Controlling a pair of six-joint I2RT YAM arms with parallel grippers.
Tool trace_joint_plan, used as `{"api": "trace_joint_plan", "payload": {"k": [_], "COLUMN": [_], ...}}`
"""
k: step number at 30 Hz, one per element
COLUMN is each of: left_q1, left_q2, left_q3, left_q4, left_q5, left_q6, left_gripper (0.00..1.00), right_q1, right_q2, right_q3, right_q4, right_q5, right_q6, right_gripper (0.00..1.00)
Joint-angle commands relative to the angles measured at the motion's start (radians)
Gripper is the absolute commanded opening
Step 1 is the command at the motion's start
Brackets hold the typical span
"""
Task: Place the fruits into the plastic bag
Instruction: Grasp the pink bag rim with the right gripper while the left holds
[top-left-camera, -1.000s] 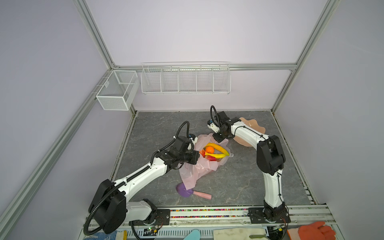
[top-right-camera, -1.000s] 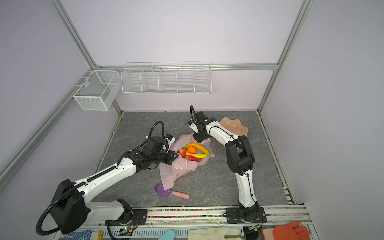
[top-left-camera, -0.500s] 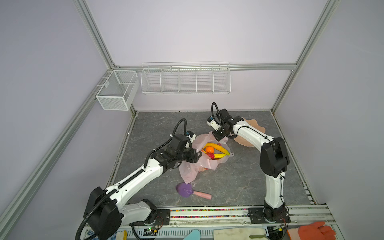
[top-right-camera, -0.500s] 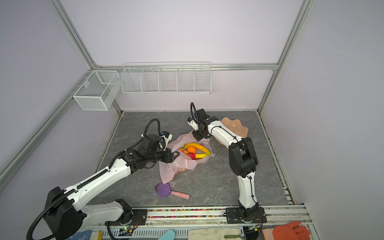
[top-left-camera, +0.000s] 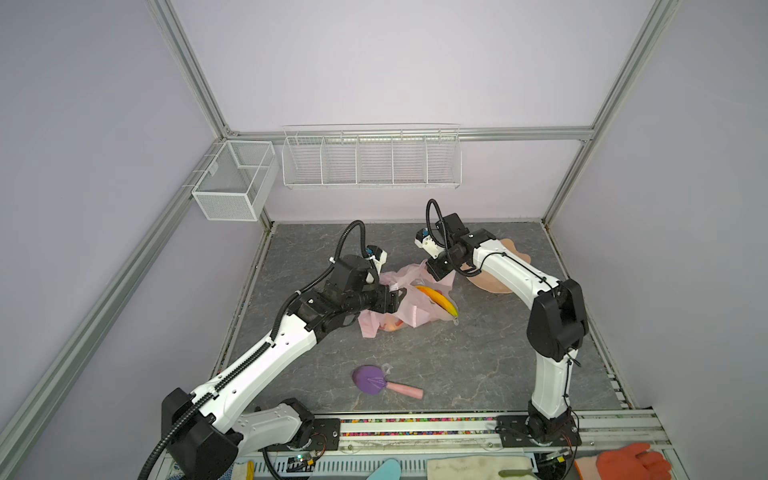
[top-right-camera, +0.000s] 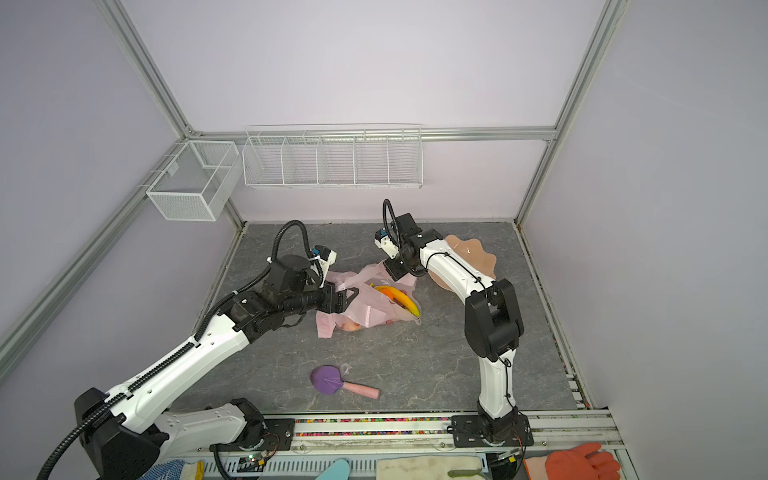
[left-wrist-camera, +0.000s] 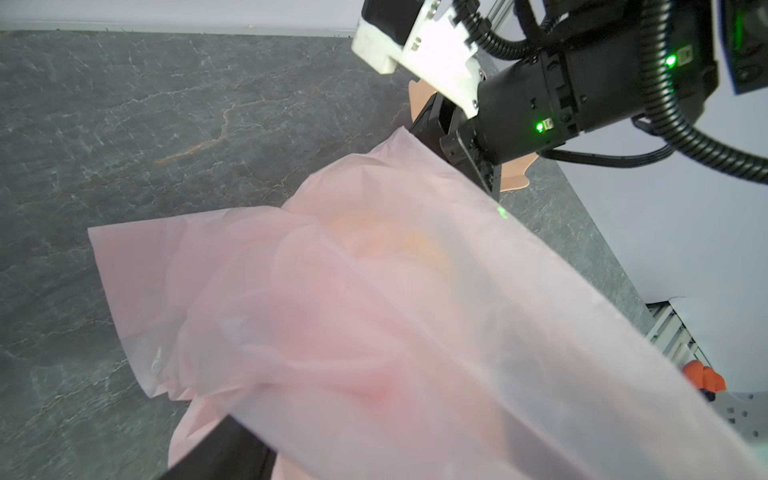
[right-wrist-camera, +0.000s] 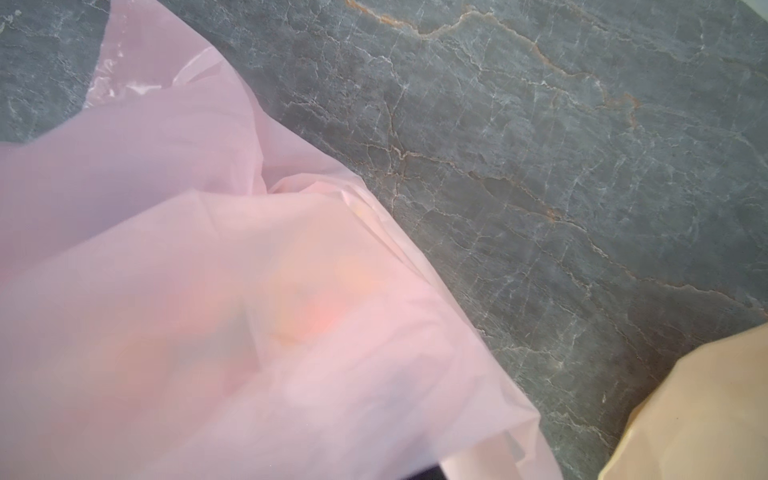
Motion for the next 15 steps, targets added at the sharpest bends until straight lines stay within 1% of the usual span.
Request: {"api": "trace_joint_plan", "payload": {"k": [1, 3, 5, 8, 9, 11, 13, 14, 15], "left_q1": [-0.007, -0.005, 0.011, 0.055, 0.068, 0.092, 0.103, 0.106, 0.108], "left_q2": [-0.006, 0.004, 0.016, 0.046, 0.056, 0.079, 0.097, 0.108, 0.12], "left_q3": [-0.048, -0.073, -0.083, -0.067, -0.058, -0.037, -0.018, -0.005, 0.008], "left_q4": [-0.073, -0.103, -0.115, -0.118, -0.119, -0.123, -0.13, -0.132, -0.136], "left_q5": [-0.064, -0.15, -0.209, -0.243, -0.253, -0.281, -0.325, -0.339, -0.343], "left_q6": [-0.033, -0.065, -0.091, -0.105, -0.103, -0.08, -0.06, -0.039, -0.023], "left_gripper": [0.71, 0.59, 0.46, 0.22, 0.17, 0.13, 0.11, 0.11, 0.11], "right_q1": [-0.007, -0.008, -0.006, 0.0, 0.002, 0.009, 0.018, 0.023, 0.027], "right_q2": [-0.018, -0.022, -0.044, -0.105, -0.127, -0.179, -0.217, -0.233, -0.242], "right_q3": [0.001, 0.006, -0.016, -0.083, -0.108, -0.165, -0.208, -0.225, -0.235], "right_q4": [-0.072, -0.112, -0.136, -0.145, -0.141, -0.122, -0.097, -0.087, -0.081], "right_q5": [-0.058, -0.09, -0.112, -0.155, -0.171, -0.221, -0.282, -0.301, -0.314], "right_q6": [0.018, 0.04, 0.084, 0.162, 0.187, 0.257, 0.323, 0.358, 0.383], "right_gripper": [0.07, 0.07, 0.07, 0.07, 0.07, 0.07, 0.07, 0.1, 0.15]}}
